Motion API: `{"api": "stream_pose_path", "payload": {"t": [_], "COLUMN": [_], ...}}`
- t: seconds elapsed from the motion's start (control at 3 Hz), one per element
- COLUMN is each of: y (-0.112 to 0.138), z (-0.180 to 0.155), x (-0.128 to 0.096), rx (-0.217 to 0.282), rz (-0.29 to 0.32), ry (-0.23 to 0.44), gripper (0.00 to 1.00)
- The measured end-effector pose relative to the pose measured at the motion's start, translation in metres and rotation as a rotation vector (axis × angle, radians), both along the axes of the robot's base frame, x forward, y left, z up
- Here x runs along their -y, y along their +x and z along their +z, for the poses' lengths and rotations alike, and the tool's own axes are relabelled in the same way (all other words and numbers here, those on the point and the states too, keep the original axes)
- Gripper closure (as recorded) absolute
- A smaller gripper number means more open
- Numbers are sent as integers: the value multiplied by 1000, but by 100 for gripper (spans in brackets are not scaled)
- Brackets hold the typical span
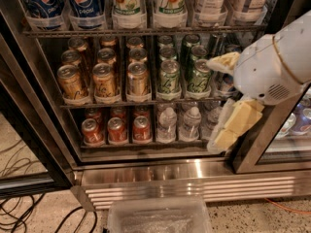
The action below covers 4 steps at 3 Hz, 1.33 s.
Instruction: Pick pepsi can from top shelf of fridge
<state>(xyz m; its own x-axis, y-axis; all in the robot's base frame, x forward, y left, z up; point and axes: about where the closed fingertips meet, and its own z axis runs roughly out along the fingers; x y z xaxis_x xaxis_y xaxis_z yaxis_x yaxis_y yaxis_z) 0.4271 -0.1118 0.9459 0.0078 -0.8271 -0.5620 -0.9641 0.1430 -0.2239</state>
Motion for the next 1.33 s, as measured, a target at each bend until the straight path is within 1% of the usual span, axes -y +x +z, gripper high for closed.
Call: {"api": "stream_pose_path", "payload": {"t": [0.33,0.67,1.0,1.33], "y": [-11,-19,-22,-16], "z": [3,14,31,46], "x": [-36,-73,-107,-139], "rx": [76,196,276,265], "rz": [41,52,41,60], "ry": [51,87,129,207], "gripper": [0,0,0,0]}}
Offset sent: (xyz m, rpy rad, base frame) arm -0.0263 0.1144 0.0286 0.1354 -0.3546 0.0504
